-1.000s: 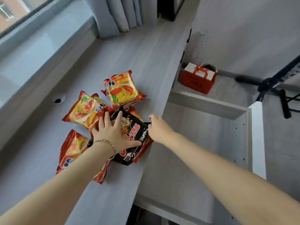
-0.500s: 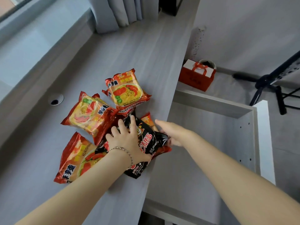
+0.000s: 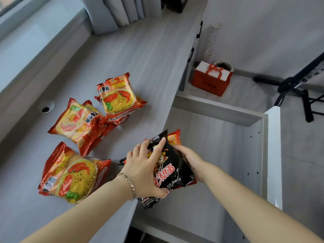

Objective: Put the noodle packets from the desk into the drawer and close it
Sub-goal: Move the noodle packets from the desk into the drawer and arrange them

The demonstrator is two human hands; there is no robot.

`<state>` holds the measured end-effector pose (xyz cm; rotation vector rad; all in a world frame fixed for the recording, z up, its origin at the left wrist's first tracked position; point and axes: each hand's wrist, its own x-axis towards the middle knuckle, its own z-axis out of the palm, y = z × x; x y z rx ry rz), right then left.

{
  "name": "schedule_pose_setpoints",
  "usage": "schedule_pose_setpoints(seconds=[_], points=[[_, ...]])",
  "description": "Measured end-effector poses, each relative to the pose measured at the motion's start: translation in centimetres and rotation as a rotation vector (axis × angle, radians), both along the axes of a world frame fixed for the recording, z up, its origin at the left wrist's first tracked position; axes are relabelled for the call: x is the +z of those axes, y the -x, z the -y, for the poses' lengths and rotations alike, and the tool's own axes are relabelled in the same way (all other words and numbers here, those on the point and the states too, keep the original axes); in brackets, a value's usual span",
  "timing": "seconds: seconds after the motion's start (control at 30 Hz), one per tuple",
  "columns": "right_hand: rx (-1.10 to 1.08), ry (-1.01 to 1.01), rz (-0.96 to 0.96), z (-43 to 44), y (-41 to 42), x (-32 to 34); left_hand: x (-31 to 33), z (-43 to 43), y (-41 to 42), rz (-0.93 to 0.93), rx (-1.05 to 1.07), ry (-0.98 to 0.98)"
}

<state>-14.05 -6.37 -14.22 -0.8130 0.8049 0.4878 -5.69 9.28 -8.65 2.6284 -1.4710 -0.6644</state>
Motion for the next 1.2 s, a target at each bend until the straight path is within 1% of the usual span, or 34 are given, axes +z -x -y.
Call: schedule_pose_setpoints(seconds=[0.07, 0.13, 0.2, 0.27, 0.3, 0.37, 0.47, 0.53, 0.67, 0.73, 0.8, 0.87, 0.93, 1.0, 1.03, 1.13, 1.2], points=[[-0.059, 0.069, 0.006, 1.2, 1.2, -0.1, 0.0, 0.9, 1.0, 0.018, -0.049, 0.027], [-0.166, 0.236, -0.018, 2.9, 2.6, -0.5, 0.0, 2.0, 2.1, 0.040, -0.070, 0.067], [-0.323, 0.439, -0.077, 5.4, 4.5, -1.5, -0.3, 3.5, 3.1, 0.037, -0.047, 0.090], [-0.445, 0.538, -0.093, 8.1, 6.6, -2.6, -1.0, 5.3, 4.5, 0.008, -0.004, 0.114], [-0.462, 0.589, -0.118, 9.1, 7.6, -3.0, -1.4, 6.0, 5.1, -0.006, 0.022, 0.122], [-0.446, 0.664, -0.197, 11.1, 9.3, -4.6, -2.8, 7.8, 6.4, -0.016, 0.065, 0.127], [-0.357, 0.666, -0.317, 12.8, 10.6, -7.1, -6.0, 10.6, 7.5, -0.003, 0.106, 0.060], [-0.351, 0.683, -0.397, 13.2, 10.7, -8.4, -8.6, 12.3, 7.3, -0.007, 0.163, -0.046], [-0.368, 0.843, -0.547, 13.4, 10.5, -9.6, -13.0, 14.7, 6.0, -0.024, 0.328, -0.303], [-0.317, 0.875, -0.565, 13.2, 10.4, -9.7, -14.6, 15.2, 5.6, -0.050, 0.381, -0.377], [-0.214, 0.940, -0.566, 12.9, 10.3, -9.5, -15.5, 15.4, 5.3, -0.102, 0.420, -0.414], [-0.124, 0.974, -0.555, 12.6, 10.0, -8.8, -15.5, 15.3, 5.1, -0.190, 0.456, -0.435], [-0.072, 0.981, -0.556, 12.0, 9.3, -7.4, -14.4, 15.2, 4.5, -0.266, 0.450, -0.436], [-0.030, 1.060, -0.513, 11.3, 7.8, -5.5, -11.8, 15.1, 3.4, -0.268, 0.387, -0.354], [-0.002, 1.110, -0.454, 10.9, 6.9, -4.4, -10.2, 14.9, 2.7, -0.243, 0.349, -0.259], [0.088, 1.174, -0.222, 9.2, 2.4, -0.7, -4.5, 12.8, -0.4, -0.150, 0.286, 0.120], [0.119, 1.190, -0.077, 7.8, -1.0, 1.6, -1.2, 10.7, -2.9, -0.015, 0.273, 0.347]])
